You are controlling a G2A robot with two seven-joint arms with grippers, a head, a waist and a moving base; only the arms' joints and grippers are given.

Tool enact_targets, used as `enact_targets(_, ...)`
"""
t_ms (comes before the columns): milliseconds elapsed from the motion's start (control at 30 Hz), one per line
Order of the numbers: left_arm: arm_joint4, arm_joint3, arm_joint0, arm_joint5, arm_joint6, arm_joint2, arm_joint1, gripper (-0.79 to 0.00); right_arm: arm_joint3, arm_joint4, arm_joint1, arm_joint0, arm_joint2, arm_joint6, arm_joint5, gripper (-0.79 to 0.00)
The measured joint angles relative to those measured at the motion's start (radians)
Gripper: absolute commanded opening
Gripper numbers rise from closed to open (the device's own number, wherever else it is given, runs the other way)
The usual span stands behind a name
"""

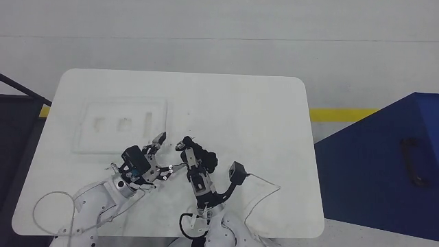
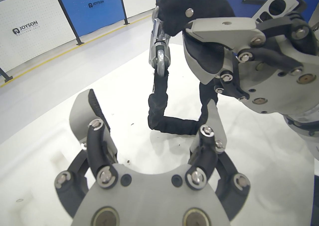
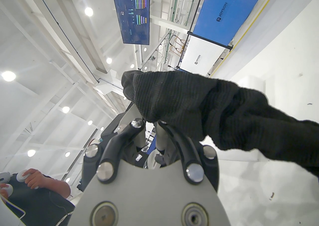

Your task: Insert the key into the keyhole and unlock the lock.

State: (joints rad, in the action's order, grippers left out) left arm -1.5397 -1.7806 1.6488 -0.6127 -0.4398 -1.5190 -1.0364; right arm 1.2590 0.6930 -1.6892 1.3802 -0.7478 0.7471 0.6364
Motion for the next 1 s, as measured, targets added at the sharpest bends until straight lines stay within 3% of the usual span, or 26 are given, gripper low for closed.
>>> enact_targets(67,-0.014,0.004,-0.003,0.015,-0.008,0.008,-0.001,-0.508,0.003,-0.003,0.000,0.000,0.001,0.000,-0.003,-0.785)
enact_targets(133,-0.020,0.007,-0.005,0.025,-0.011,0.012,-0.001,-0.683,0.004,-0.006,0.001,0.001,0.002,-0.001,-0.005,-0.785)
enact_targets(200,-0.023,0.010,-0.007,0.032,-0.011,0.015,-0.001,-0.785,0.005,-0.007,0.001,0.001,0.002,-0.001,-0.008,-0.785)
enact_targets(1000,0.003,-0.030,0.076,0.023,-0.063,-0.059,0.010,-0.785,-0.046,-0.046,-0.021,-0.031,-0.022,0.023,-0.131,-0.785)
